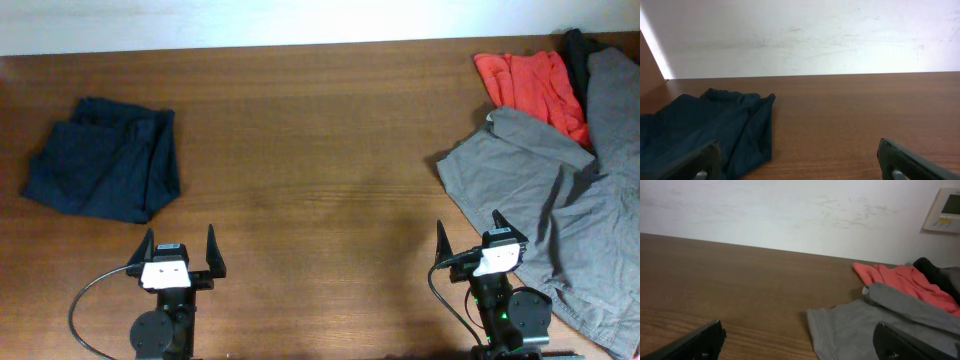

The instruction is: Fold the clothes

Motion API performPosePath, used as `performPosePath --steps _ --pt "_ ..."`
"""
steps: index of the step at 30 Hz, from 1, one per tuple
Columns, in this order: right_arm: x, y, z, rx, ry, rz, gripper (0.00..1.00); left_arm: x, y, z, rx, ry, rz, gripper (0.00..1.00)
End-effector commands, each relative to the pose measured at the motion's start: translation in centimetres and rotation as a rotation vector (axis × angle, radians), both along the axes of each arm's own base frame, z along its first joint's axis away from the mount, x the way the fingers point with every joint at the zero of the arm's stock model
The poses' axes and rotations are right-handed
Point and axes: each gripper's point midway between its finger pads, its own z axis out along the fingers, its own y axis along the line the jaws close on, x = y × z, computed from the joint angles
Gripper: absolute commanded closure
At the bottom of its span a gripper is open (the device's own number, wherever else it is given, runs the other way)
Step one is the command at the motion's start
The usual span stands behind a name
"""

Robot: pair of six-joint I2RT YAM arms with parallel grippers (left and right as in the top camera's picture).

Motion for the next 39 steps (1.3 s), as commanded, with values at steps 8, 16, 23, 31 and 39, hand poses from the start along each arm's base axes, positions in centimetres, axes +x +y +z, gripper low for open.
performPosePath --steps 8,16,23,31,39 --pt "-0.2 -0.8 1.6 0.120 0.001 -0.054 0.01 0.0 -1.2 1.5 -0.049 -0.015 -0.069 0.01" --pt "-0.5 -0.9 4.5 0.116 0.108 -0.064 0.01 0.5 -1.2 4.3 -0.051 0.051 -0.070 0.01" --pt "1.2 -0.9 6.2 0.109 0.324 -0.076 0.01 2.6 -1.3 4.5 -0.059 0.276 -0.068 0.01" --pt "5.8 -0.8 1.4 0.095 0.727 -0.094 0.01 6.0 -4.5 1.5 -0.129 0.555 -0.241 0.01" --pt "10.1 -0.6 -5.4 0.095 0.924 -0.089 0.01 6.0 -6.4 -5.1 -0.213 0.804 -0.334 0.01"
